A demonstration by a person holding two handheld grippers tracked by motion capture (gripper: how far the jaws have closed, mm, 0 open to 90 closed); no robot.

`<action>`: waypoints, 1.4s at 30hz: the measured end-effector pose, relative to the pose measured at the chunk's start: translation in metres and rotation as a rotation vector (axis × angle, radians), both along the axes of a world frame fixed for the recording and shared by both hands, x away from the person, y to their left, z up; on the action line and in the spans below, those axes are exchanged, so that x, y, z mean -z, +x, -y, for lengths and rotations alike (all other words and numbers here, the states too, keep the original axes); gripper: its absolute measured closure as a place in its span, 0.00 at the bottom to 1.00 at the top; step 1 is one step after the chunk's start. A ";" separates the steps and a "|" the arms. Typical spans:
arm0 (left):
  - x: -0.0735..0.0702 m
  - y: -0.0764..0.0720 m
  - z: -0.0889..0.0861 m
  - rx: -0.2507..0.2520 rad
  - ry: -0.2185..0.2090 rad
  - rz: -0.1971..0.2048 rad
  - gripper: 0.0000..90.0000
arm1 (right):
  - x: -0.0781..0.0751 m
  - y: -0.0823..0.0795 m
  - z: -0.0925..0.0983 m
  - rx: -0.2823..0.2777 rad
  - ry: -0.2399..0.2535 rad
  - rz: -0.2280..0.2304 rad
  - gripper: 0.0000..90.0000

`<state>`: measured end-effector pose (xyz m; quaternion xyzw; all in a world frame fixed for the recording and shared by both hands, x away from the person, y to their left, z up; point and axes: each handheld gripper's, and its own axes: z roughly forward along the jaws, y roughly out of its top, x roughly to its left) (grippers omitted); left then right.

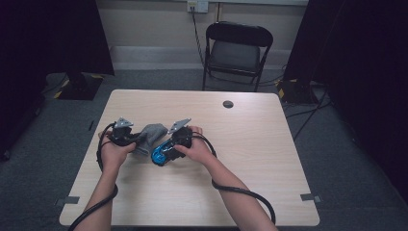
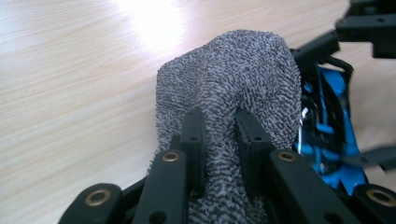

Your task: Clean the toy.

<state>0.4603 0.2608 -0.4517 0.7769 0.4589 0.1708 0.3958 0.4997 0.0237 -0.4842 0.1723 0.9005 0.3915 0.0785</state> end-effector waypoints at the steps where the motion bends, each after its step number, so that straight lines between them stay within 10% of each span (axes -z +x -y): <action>1: 0.001 0.003 0.002 0.008 -0.001 0.008 0.84 | 0.000 0.000 0.000 0.000 0.001 0.001 0.05; 11: 0.015 0.030 0.032 0.065 0.082 0.030 0.83 | 0.000 0.000 0.000 0.000 0.000 0.000 0.05; 24: 0.026 0.047 0.046 -0.005 -0.012 0.025 0.56 | 0.000 0.001 0.000 -0.007 0.002 0.002 0.05; 29: 0.035 0.054 0.052 0.003 0.021 0.023 0.47 | 0.000 0.001 0.000 -0.005 -0.003 -0.002 0.05; 34: 0.043 0.058 0.055 0.028 0.018 -0.010 0.48 | 0.000 0.001 0.000 -0.007 -0.001 -0.001 0.05; 42: 0.042 0.056 0.061 0.133 0.040 -0.021 0.79 | 0.000 0.001 0.000 -0.007 0.002 0.001 0.05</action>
